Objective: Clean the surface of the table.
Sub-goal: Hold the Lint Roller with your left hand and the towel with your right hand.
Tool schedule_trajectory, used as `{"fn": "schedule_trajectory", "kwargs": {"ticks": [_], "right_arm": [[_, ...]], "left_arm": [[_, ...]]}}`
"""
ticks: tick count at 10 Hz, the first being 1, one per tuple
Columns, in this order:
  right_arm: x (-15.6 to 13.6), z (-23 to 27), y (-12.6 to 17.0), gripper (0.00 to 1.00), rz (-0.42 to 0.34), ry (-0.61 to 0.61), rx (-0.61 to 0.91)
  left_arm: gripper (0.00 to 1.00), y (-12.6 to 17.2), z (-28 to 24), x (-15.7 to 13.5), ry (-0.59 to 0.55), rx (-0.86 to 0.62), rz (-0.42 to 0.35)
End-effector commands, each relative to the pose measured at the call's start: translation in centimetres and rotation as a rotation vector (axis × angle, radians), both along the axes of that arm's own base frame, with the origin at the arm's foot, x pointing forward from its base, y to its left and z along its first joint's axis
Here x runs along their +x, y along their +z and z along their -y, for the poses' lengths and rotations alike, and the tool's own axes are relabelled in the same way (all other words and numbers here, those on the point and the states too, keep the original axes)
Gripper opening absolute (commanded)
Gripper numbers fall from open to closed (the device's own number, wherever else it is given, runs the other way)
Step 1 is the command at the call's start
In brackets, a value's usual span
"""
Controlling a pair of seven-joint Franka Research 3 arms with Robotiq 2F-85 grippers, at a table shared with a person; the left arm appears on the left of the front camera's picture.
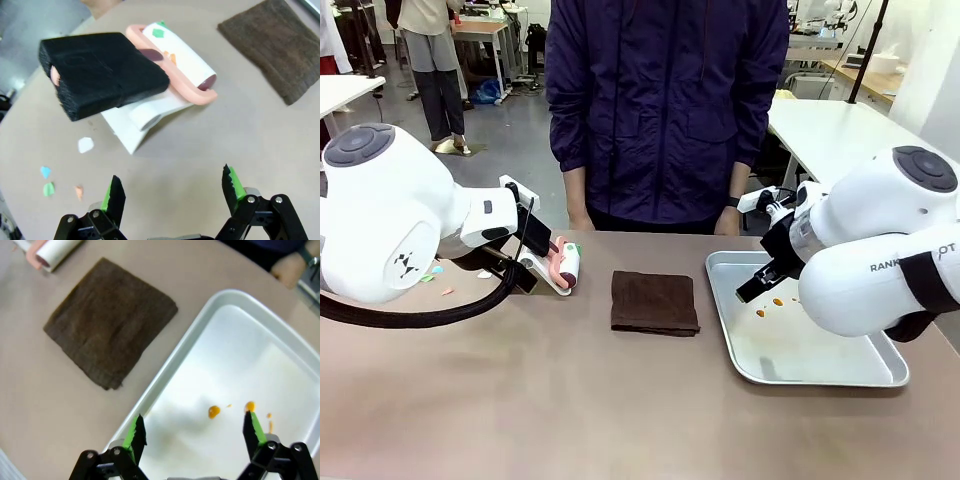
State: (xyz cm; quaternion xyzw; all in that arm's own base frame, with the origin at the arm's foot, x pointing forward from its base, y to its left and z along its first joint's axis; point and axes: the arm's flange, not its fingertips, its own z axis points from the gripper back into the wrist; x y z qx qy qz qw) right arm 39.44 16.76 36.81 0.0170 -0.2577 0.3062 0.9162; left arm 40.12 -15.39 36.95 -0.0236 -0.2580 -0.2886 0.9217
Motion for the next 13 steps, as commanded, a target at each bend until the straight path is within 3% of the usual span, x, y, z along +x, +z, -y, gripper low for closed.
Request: {"fn": "schedule_trajectory", "kwargs": {"ticks": [1,2,4,6,8,10,13], "right_arm": [[-0.7,0.6,2.2,1.0,-0.121,-0.153,0.072],[-1.4,1.6,4.0,1.0,-0.142,-0.222,0.181],[-3.7,3.5,6.8,1.0,-0.249,-0.254,0.338],[-6.8,7.4,8.5,1.0,-0.372,-0.232,0.492],[-9.6,12.2,9.0,1.0,-0.418,-0.16,0.704],[-10.8,18.2,9.2,1.0,-0.395,-0.269,0.862],[-9.5,27.5,7.5,1.0,-0.443,-0.421,1.045]], "left_arm": [[1.0,2.2,-1.5,-1.6,0.031,-0.132,-0.173],[1.0,3.7,-1.9,-3.1,0.121,-0.193,-0.271],[1.0,5.4,-4.0,-4.7,0.156,-0.31,-0.337],[1.0,7.3,-9.0,-7.2,0.116,-0.439,-0.315],[1.0,8.8,-14.1,-10.3,0.046,-0.559,-0.257],[1.0,9.0,-20.0,-12.2,0.064,-0.677,-0.205],[1.0,6.5,-30.5,-11.4,0.169,-0.881,-0.246]]}}
